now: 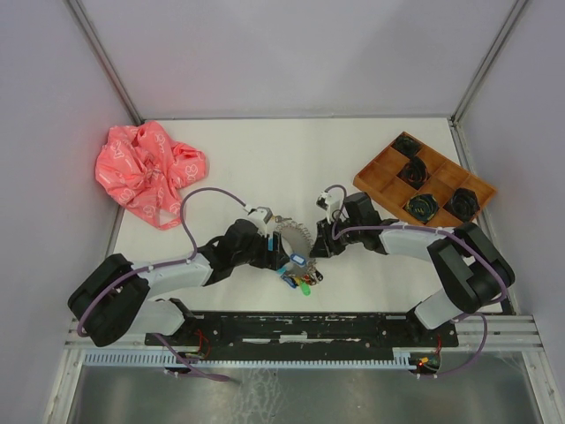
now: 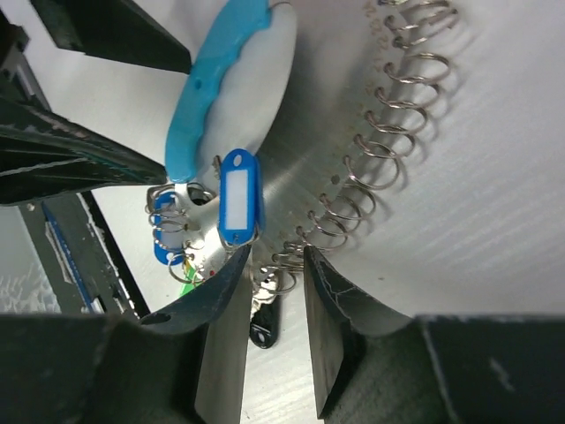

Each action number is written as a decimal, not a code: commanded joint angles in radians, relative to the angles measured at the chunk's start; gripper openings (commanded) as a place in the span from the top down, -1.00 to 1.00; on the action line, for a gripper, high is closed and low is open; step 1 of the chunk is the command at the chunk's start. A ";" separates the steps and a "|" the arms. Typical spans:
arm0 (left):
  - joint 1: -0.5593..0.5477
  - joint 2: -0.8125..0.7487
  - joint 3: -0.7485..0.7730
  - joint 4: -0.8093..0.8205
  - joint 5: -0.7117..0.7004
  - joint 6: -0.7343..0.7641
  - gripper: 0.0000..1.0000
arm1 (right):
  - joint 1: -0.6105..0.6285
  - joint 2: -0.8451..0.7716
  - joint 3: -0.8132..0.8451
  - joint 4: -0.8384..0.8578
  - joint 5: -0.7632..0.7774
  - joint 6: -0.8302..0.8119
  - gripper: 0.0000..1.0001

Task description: Put the keys on the keyring

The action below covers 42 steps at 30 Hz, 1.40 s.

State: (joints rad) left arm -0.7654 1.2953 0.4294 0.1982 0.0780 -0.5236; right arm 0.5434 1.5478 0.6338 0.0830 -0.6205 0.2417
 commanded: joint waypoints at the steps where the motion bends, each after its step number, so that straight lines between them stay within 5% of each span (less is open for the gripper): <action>1: 0.007 0.005 0.015 -0.019 -0.034 0.000 -0.61 | 0.019 -0.002 0.000 0.088 -0.114 0.024 0.26; 12: 0.022 -0.009 -0.003 -0.068 -0.064 0.020 -0.60 | 0.028 -0.128 -0.026 -0.002 0.102 -0.035 0.21; 27: 0.023 0.001 -0.013 -0.066 -0.054 0.020 -0.59 | 0.027 -0.001 0.005 0.007 0.108 -0.036 0.21; 42: 0.023 0.005 -0.010 -0.059 -0.044 0.022 -0.59 | 0.027 -0.042 -0.008 0.003 0.019 -0.033 0.65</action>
State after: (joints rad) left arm -0.7475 1.2949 0.4286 0.1577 0.0345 -0.5228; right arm 0.5713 1.5509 0.6132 0.0669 -0.5659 0.2134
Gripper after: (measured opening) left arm 0.796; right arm 0.182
